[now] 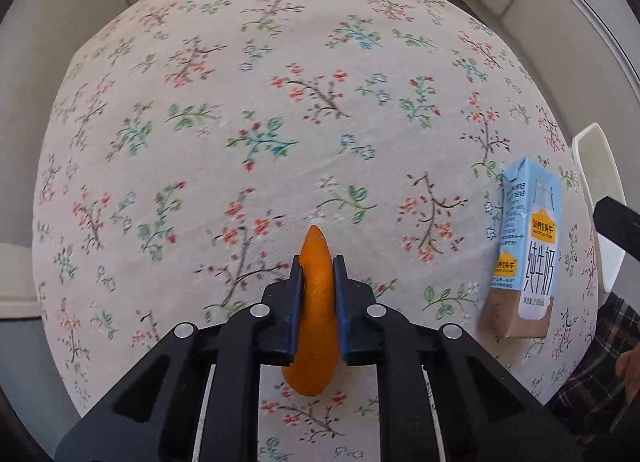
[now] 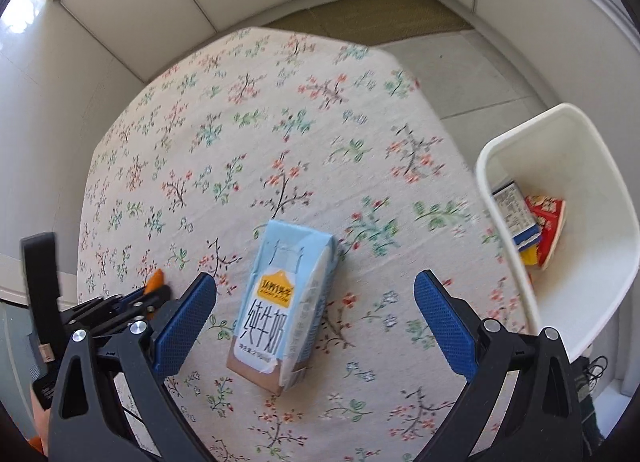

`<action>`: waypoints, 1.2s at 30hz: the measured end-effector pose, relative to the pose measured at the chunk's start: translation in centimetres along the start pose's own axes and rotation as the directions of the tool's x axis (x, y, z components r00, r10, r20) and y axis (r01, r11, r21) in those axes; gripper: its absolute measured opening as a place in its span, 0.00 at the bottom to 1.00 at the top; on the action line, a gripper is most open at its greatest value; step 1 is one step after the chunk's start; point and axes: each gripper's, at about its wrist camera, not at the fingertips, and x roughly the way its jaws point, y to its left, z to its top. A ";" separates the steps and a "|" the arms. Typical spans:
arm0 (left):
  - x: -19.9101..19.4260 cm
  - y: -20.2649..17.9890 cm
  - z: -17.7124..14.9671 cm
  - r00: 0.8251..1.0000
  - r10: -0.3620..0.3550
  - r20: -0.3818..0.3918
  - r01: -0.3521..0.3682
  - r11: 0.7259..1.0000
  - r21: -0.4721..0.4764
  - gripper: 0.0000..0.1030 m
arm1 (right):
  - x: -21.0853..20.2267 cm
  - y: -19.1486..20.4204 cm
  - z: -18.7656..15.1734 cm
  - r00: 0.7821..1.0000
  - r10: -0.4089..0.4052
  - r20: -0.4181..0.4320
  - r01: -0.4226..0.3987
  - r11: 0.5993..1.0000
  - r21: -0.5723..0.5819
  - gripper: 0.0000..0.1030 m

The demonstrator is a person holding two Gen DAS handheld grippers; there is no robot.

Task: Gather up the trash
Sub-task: 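Grasp the orange peel with the left tool while the right tool grasps the milk carton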

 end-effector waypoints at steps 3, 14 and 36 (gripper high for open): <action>-2.1 2.0 -0.8 0.999 -0.003 0.036 0.006 0.996 -0.086 0.12 | 1.2 0.9 -0.1 1.000 -0.023 -0.016 0.023 1.000 -0.004 0.94; -10.1 2.5 -4.0 0.973 -0.003 0.232 0.059 0.970 -0.234 0.12 | 5.3 2.5 -1.1 0.991 -0.015 -0.133 0.019 0.999 0.029 0.90; -12.6 4.2 -5.0 0.931 0.014 0.364 0.118 0.934 -0.338 0.12 | -0.8 7.0 -1.8 0.989 0.141 0.043 -0.135 0.982 -0.129 0.57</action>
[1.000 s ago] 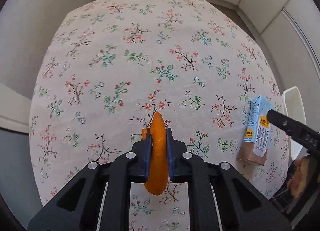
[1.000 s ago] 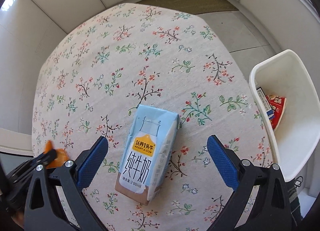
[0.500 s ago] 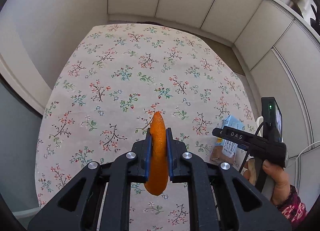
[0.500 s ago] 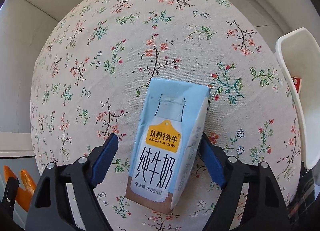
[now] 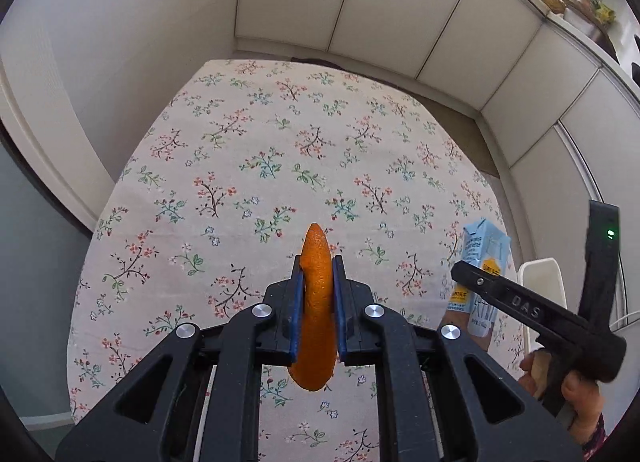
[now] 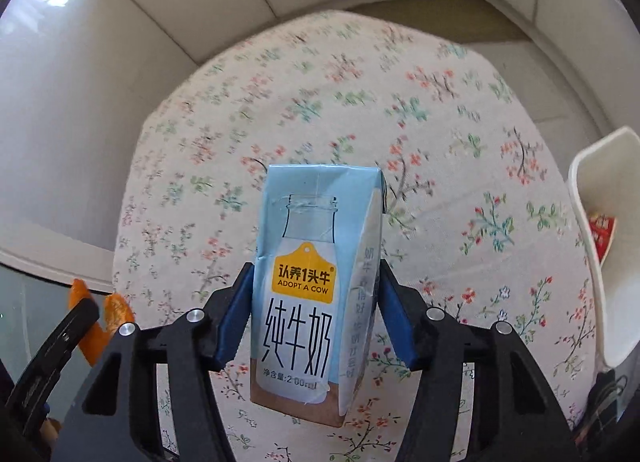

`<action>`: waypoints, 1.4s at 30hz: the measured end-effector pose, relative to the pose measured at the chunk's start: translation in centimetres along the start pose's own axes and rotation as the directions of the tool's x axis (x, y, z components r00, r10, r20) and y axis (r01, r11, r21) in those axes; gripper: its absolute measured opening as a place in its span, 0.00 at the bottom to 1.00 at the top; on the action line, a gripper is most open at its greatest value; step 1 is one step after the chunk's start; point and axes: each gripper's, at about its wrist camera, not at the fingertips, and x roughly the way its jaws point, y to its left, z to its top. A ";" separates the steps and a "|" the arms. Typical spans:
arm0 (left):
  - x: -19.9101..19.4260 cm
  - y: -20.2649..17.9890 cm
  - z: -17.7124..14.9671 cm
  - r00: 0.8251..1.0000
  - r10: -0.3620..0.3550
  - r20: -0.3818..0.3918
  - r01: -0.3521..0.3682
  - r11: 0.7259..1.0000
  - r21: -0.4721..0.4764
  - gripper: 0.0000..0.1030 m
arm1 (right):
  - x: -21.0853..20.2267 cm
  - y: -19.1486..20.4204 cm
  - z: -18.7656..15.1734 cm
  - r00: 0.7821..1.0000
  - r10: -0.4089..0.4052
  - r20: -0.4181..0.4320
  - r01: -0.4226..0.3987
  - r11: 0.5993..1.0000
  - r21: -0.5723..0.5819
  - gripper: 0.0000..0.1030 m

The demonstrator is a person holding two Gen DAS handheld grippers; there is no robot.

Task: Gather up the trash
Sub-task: 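Grasp the orange peel with the left tool while the right tool grasps the milk carton, then lift the peel and milk carton and carry them over the bin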

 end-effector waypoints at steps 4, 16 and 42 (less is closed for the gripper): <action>-1.9 -0.5 1.1 0.992 0.012 0.128 -0.010 1.000 -0.012 0.12 | -4.7 2.7 0.1 0.983 0.032 0.180 -0.012 0.993 -0.113 0.57; -6.1 -1.5 2.4 0.926 0.000 0.376 0.034 0.996 -0.082 0.12 | -13.0 5.9 1.3 0.864 0.069 0.498 0.074 0.962 -0.262 0.57; -6.8 -13.1 0.9 0.859 -0.200 0.472 0.136 0.977 0.166 0.12 | -18.9 -5.7 1.8 0.650 -0.211 0.730 0.295 0.955 0.013 0.57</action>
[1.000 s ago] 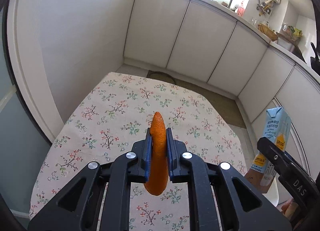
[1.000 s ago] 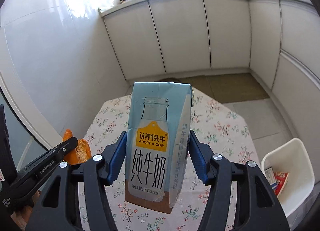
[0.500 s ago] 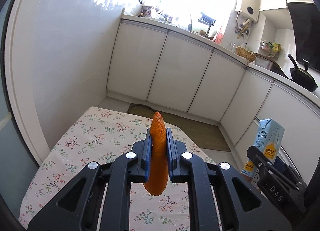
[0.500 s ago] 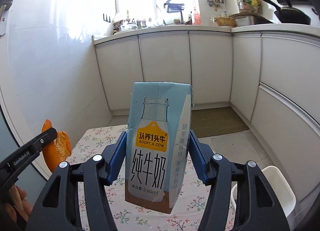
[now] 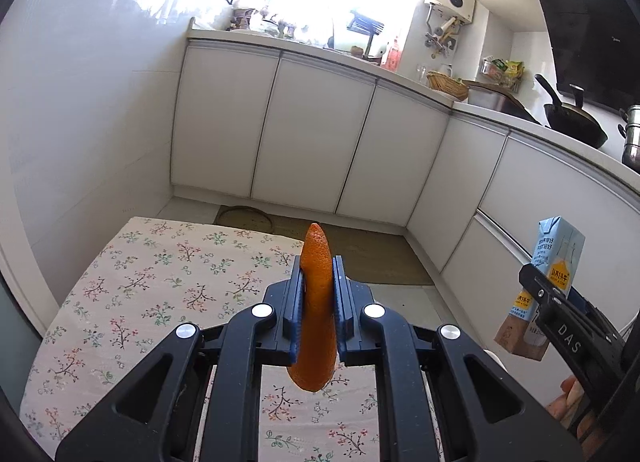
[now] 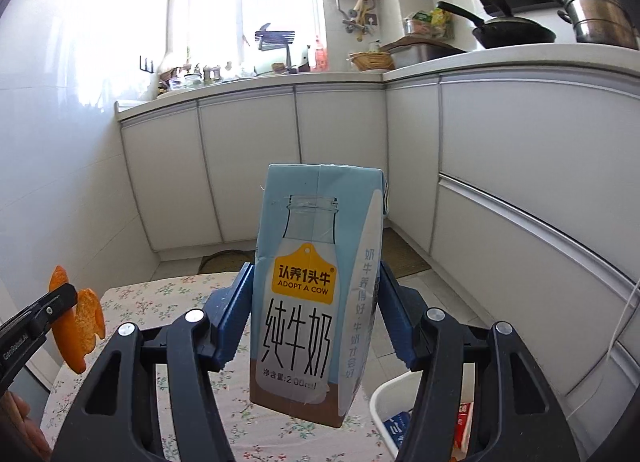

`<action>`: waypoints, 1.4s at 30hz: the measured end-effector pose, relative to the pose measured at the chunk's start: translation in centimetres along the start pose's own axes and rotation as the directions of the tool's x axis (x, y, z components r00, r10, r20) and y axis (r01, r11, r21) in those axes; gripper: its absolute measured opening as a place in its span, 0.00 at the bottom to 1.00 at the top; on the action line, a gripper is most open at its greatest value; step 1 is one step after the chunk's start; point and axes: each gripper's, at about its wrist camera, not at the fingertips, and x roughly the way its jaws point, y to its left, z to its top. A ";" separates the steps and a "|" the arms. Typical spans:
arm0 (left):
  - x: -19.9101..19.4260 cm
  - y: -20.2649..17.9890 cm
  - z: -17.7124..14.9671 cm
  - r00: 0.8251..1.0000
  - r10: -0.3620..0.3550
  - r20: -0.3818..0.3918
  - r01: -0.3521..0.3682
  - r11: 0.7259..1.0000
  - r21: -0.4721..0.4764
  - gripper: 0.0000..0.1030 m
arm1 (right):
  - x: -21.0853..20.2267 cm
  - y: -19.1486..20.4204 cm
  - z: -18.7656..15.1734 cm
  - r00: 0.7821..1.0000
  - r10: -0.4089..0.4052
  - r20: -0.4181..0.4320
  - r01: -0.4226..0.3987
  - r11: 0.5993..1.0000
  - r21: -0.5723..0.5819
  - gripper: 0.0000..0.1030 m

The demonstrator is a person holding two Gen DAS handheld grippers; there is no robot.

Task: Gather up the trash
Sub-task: 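Lift the peel and milk carton and carry them over the bin, then open both tools over the bin, dropping the carton and peel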

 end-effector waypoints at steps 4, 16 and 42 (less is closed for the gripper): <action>0.7 -1.4 -0.6 1.000 -0.022 -0.019 0.022 1.000 0.018 0.12 | 0.6 -3.0 0.2 0.996 -0.088 -0.005 0.088 0.996 0.034 0.58; 2.6 -5.7 -2.7 0.994 -0.089 -0.070 0.093 0.993 0.068 0.12 | 2.0 -10.4 -1.4 0.953 -0.273 -0.129 0.283 0.957 0.068 0.57; 10.2 -22.1 -11.4 0.785 -0.419 -0.456 0.497 0.866 0.060 0.51 | -4.5 -22.6 -3.9 0.840 -0.496 -0.222 0.538 0.815 0.214 0.90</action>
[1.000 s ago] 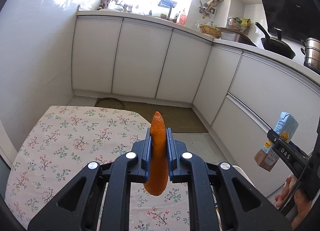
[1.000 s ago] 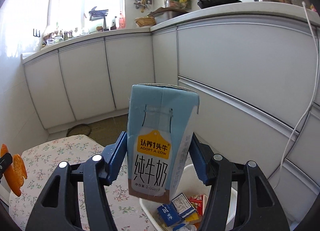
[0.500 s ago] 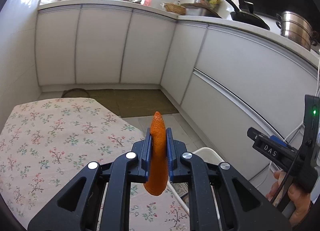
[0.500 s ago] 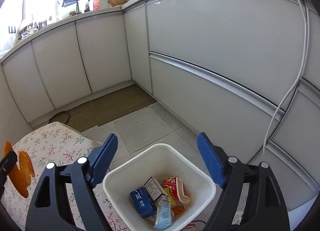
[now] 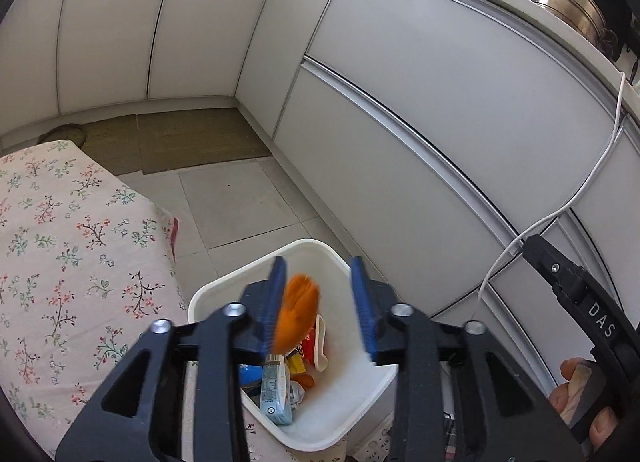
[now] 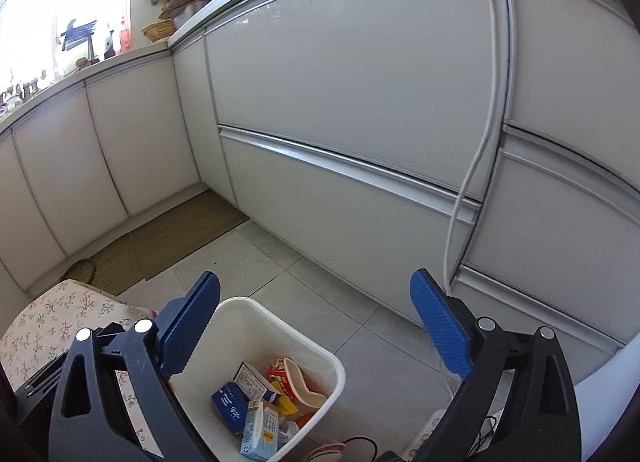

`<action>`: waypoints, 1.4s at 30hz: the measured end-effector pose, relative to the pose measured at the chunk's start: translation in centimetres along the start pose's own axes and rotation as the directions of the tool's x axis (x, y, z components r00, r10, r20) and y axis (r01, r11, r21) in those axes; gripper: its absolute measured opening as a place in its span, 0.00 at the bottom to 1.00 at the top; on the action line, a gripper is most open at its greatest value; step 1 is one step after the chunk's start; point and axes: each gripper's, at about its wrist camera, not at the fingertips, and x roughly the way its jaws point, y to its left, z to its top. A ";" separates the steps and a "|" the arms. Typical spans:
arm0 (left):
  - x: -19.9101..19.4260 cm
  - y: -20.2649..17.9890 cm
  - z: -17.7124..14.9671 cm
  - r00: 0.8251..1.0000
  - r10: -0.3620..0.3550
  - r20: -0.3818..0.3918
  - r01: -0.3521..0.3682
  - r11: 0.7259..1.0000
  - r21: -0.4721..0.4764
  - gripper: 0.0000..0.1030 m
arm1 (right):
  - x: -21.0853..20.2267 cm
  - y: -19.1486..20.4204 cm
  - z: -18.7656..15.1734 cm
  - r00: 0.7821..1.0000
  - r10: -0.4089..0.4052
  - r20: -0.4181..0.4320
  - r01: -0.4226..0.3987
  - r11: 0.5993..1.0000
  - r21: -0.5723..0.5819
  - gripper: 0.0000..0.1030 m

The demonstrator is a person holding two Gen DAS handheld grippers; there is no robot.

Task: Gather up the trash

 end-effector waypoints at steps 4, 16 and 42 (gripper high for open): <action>-2.1 -0.7 -0.3 0.997 0.056 0.049 -0.058 0.998 0.029 0.78 | -1.2 -1.4 -0.5 1.000 -0.016 0.024 0.016 0.999 0.035 0.90; -14.2 -1.3 -5.1 0.928 0.257 0.271 -0.285 0.956 0.068 0.93 | -7.9 0.7 -4.3 0.972 0.213 0.099 -0.212 0.977 -0.020 0.94; -17.2 3.2 -8.5 0.883 0.418 0.215 -0.417 0.907 -0.050 0.93 | -10.4 5.1 -9.1 0.957 0.284 0.054 -0.265 0.938 -0.225 0.94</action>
